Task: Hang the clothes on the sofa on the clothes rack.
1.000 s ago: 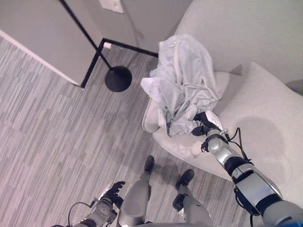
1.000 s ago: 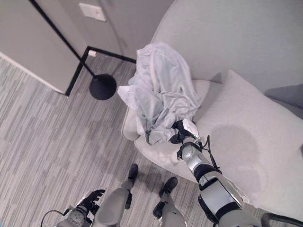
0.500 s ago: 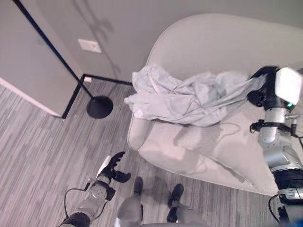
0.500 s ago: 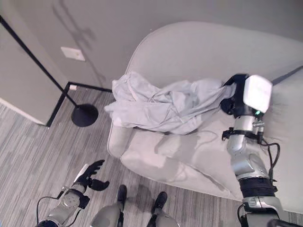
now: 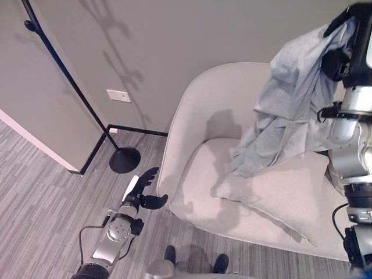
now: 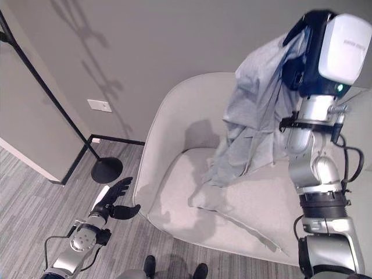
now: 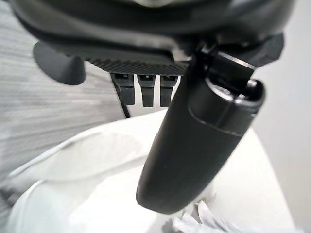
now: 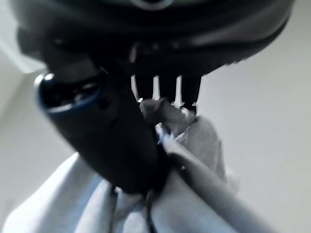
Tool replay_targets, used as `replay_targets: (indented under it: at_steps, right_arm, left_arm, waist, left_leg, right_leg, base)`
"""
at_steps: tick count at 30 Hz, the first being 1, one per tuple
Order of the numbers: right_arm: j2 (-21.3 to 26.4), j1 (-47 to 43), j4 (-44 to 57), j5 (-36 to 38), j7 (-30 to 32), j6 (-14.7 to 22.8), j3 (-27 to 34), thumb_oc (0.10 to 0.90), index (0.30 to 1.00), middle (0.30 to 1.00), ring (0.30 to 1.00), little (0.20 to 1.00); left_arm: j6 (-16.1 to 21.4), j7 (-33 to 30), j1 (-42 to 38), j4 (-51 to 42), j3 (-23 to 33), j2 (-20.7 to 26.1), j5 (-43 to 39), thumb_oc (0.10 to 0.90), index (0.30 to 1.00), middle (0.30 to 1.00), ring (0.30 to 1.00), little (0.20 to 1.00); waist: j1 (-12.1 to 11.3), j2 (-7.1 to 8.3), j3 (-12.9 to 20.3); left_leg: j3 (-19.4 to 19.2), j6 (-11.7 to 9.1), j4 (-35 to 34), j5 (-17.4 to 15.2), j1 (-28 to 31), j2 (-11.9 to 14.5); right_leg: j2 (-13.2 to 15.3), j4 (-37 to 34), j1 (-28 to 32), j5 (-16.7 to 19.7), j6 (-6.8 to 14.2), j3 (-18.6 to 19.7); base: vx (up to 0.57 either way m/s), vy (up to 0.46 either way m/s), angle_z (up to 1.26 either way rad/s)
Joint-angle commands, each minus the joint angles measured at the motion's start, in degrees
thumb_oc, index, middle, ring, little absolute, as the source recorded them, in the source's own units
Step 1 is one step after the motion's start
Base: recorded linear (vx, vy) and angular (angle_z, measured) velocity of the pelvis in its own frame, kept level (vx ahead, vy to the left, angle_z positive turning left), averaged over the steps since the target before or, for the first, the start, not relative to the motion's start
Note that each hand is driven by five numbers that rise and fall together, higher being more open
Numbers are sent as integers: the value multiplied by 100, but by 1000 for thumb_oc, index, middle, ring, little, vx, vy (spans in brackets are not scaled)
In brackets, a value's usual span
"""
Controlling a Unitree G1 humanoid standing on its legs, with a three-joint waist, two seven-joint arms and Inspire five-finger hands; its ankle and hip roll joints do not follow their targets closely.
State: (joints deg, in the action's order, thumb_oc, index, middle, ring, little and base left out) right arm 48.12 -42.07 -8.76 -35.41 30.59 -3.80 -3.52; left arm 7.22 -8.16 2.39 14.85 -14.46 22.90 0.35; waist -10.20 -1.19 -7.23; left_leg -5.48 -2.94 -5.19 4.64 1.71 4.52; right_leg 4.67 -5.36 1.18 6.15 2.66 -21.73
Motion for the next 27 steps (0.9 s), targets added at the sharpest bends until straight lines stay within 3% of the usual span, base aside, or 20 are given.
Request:
replay_targets:
  at_steps: [1,3,10,19,22,27]
  right_arm:
    - [262,-1410,-24,188,571,210,-331,400,300,300,300,300]
    - [262,-1427,-33,190,574,211,-343,400,300,300,300,300]
    - [-712,-1444,383,680,307,590,-490,400,300,300,300,300]
    - [-1591,-1302,868,1436,-110,934,-645,400,300,300,300,300]
    - [-2109,-1303,1055,2105,-352,1174,-754,400,300,300,300,300]
    - [-2460,-1224,1458,2957,-699,1437,-825,400,300,300,300,300]
  left_arm:
    - [920,-360,-430,-1147,2,503,-228,800,900,900,900,900]
    - [915,-355,-429,-1154,10,501,-232,800,900,900,900,900]
    - [953,439,-718,-2230,-672,397,-1316,800,900,900,900,900]
    - [622,896,-1241,-2302,-1491,64,-2252,800,900,900,900,900]
    - [350,1021,-1523,-2126,-1816,-174,-2699,800,900,900,900,900]
    - [218,878,-1909,-1657,-1970,-399,-2533,800,900,900,900,900]
  waist:
    - [-214,594,885]
    - [-208,591,884]
    - [-156,581,925]
    - [-19,547,916]
    - [60,512,917]
    - [146,494,913]
  left_leg:
    - [-70,-120,75,-254,-166,136]
    - [-68,-117,72,-243,-173,133]
    - [-26,-87,65,-264,-105,93]
    - [-67,-41,60,-298,-46,51]
    - [-120,-26,53,-313,-17,48]
    - [-172,-24,45,-328,21,46]
  right_leg:
    - [99,37,542,-928,277,96]
    - [102,37,535,-921,277,94]
    - [117,40,616,-886,253,62]
    - [136,42,640,-861,244,121]
    - [150,41,638,-843,242,146]
    - [164,40,622,-826,240,198]
  base:
    - [-41,-1,2]
    - [-19,-6,5]
    - [-6,-1,5]
    - [0,0,0]
    - [-2,5,-1]
    - [3,13,-6]
